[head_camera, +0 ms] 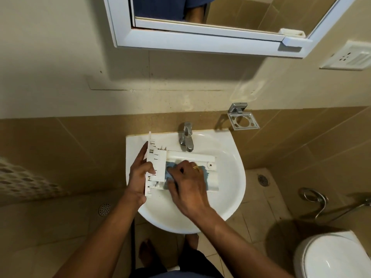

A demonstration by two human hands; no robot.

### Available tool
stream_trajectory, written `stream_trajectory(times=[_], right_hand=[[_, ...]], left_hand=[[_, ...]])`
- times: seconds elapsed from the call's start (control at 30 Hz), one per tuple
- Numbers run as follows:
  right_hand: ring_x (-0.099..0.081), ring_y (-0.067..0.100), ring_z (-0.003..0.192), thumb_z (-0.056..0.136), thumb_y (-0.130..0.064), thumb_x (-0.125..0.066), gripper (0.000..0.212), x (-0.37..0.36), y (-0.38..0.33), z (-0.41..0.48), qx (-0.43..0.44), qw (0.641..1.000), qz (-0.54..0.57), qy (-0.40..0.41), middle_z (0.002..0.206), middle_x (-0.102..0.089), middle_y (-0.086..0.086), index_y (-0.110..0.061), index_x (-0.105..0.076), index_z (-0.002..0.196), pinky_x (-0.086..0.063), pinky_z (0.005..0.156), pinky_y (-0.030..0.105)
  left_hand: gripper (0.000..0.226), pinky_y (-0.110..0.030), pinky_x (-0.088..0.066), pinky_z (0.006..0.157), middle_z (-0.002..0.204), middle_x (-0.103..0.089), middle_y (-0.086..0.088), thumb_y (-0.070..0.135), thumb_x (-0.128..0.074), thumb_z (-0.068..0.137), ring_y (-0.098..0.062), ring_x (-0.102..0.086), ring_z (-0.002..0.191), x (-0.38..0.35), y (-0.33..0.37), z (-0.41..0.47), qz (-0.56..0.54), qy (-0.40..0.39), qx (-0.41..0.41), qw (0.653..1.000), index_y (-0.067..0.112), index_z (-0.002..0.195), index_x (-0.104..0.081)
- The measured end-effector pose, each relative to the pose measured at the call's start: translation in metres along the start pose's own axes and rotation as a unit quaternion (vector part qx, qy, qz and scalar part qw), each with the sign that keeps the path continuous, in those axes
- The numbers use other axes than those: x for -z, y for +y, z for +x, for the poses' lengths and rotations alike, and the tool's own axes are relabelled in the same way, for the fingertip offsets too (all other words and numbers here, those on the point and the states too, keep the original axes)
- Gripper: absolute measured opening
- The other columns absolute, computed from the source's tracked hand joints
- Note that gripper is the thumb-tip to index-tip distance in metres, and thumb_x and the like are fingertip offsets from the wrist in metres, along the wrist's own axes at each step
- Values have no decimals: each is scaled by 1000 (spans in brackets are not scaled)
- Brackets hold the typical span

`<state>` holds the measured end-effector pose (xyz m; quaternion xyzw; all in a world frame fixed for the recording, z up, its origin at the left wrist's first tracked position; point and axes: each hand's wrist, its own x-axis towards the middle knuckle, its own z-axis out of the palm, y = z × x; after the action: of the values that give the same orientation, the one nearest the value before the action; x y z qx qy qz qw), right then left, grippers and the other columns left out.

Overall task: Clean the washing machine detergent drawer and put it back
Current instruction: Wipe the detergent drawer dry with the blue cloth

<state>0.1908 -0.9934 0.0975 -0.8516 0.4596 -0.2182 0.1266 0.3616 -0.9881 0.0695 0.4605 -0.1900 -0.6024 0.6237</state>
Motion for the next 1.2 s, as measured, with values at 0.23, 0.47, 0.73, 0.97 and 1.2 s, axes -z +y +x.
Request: stream_trajectory(times=[0.23,0.47,0.73,0.97,1.2], right_hand=[[-57,23,106,97,-23,-68,33,28,77,-20,69,997,-11,40,114,-60,4,-24,-71,130,-48,83,42],[-57,26,105,97,-22,-65,31,7,32,-19,57,997,14,55,114,-61,8,-18,-72,127,-46,82,39],[-60,19,99,100,-27,-66,22,16,66,-35,27,997,46,53,110,-63,0,-21,-74,119,-54,76,37],[-64,8,93,100,-25,-67,11,55,109,-26,-257,925,183,214,105,-67,-10,-28,-71,111,-61,74,46],[-69,16,104,97,-43,-64,23,47,105,16,-284,901,292,149,110,-73,-8,-29,-73,113,-59,86,40]], left_hand=[[85,-37,-62,72,118,-70,-12,-1,-48,61,-30,-70,97,8,7,-2,-70,37,17,997,16,144,-57],[81,-37,-61,69,106,-69,-15,9,-61,56,-32,-68,89,-6,6,0,-124,40,65,989,13,137,-59],[97,-35,-60,60,109,-69,-13,13,-62,55,-32,-68,90,7,11,-4,-152,51,86,983,10,151,-49],[102,-35,-60,61,108,-68,-11,14,-70,46,-30,-67,91,14,10,-11,-139,51,61,987,10,146,-52],[94,-37,-60,80,127,-69,-11,2,-49,55,-28,-70,104,2,10,-19,-10,-37,-13,999,26,146,-56]])
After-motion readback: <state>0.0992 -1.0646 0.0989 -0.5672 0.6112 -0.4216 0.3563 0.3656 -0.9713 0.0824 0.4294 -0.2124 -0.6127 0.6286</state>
